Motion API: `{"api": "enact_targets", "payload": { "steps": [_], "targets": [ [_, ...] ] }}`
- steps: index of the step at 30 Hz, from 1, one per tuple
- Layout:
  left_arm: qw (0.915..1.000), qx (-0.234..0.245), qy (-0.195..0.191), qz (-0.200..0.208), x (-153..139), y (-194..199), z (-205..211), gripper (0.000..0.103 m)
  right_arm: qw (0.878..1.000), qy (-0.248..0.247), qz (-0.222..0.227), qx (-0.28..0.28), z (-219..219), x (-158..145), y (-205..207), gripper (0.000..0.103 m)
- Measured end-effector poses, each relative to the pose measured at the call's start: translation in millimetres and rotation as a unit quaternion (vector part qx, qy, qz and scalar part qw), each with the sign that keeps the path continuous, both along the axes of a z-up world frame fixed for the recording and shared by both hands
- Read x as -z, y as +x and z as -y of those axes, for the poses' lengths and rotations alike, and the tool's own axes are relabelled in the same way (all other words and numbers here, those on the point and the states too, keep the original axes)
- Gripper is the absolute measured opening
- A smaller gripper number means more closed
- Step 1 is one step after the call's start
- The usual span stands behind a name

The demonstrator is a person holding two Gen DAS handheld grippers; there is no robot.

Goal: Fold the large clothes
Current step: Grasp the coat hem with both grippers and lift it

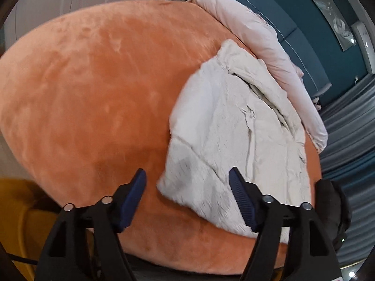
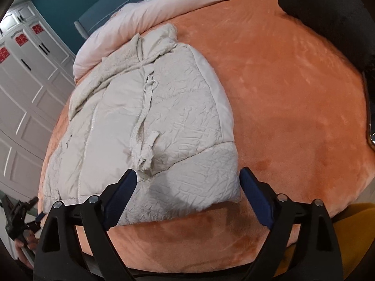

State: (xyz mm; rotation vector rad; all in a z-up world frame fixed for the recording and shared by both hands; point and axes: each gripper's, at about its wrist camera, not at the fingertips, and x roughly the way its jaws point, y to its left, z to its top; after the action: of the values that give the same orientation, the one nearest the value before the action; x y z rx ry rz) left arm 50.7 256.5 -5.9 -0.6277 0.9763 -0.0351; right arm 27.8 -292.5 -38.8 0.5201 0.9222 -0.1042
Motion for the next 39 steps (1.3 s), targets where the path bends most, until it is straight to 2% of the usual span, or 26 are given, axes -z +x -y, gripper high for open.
{"api": "enact_targets", "payload": {
  "steps": [2,5,6,8,9,10,11,12,13,15,18,21,24,29,31,33,35,39],
  "targets": [
    [0.9998,0.01,0.014,-0.013,11,16,3,0.071,1.0,0.008,-0.006,0.002,-1,7,6,0.087],
    [0.9988,0.011,0.011,-0.046,33,36,9,0.071,1.0,0.012,-0.013,0.001,-5,16,15,0.091],
    [0.9993,0.008,0.023,-0.03,33,37,13,0.071,1.0,0.006,-0.015,0.0,-7,17,17,0.091],
    [0.999,0.031,0.028,-0.016,30,39,19,0.067,1.0,-0.003,-0.01,-0.008,-11,15,20,0.078],
    [0.9986,0.046,0.022,-0.013,29,40,24,0.05,1.0,-0.001,-0.006,-0.013,-13,14,21,0.068],
    [0.9981,0.058,0.018,-0.013,28,40,29,0.04,1.0,0.002,-0.002,-0.017,-13,13,21,0.055],
    [0.9979,0.061,0.021,-0.01,26,38,33,0.035,1.0,0.002,0.004,-0.022,-14,10,20,0.048],
    [0.9976,0.065,0.024,-0.001,22,35,35,0.022,0.999,0.0,0.014,-0.029,-16,4,18,0.035],
    [0.9974,0.068,0.023,0.007,17,32,36,0.015,0.999,-0.005,0.023,-0.033,-18,-2,17,0.025],
    [0.997,0.072,0.014,0.026,5,24,37,0.01,0.998,-0.021,0.042,-0.039,-23,-17,10,0.019],
    [0.9941,0.091,0.01,0.057,-21,5,39,0.007,0.995,-0.042,0.076,-0.053,-30,-44,-7,0.016],
    [0.9893,0.122,0.024,0.076,-50,-32,46,0.006,0.992,-0.056,0.091,-0.066,-33,-65,-33,0.015],
    [0.9869,0.139,0.027,0.077,-66,-65,44,0.006,0.99,-0.07,0.087,-0.09,-36,-79,-70,0.015],
    [0.987,0.149,0.02,0.059,-88,-135,32,0.006,0.977,-0.129,0.052,-0.163,-59,-91,-150,0.015],
    [0.9869,0.148,0.027,0.06,-99,-155,27,0.006,0.975,-0.129,0.047,-0.174,-64,-96,-172,0.015],
    [0.9875,0.14,0.029,0.066,-110,-162,24,0.006,0.977,-0.127,0.056,-0.163,-65,-108,-185,0.016],
    [0.9873,0.13,0.022,0.089,-126,-160,24,0.006,0.98,-0.115,0.085,-0.14,-60,-124,-189,0.016],
    [0.9786,0.125,0.019,0.163,-161,-125,36,0.007,0.975,-0.111,0.164,-0.105,-47,-156,-156,0.017]
  ]
}}
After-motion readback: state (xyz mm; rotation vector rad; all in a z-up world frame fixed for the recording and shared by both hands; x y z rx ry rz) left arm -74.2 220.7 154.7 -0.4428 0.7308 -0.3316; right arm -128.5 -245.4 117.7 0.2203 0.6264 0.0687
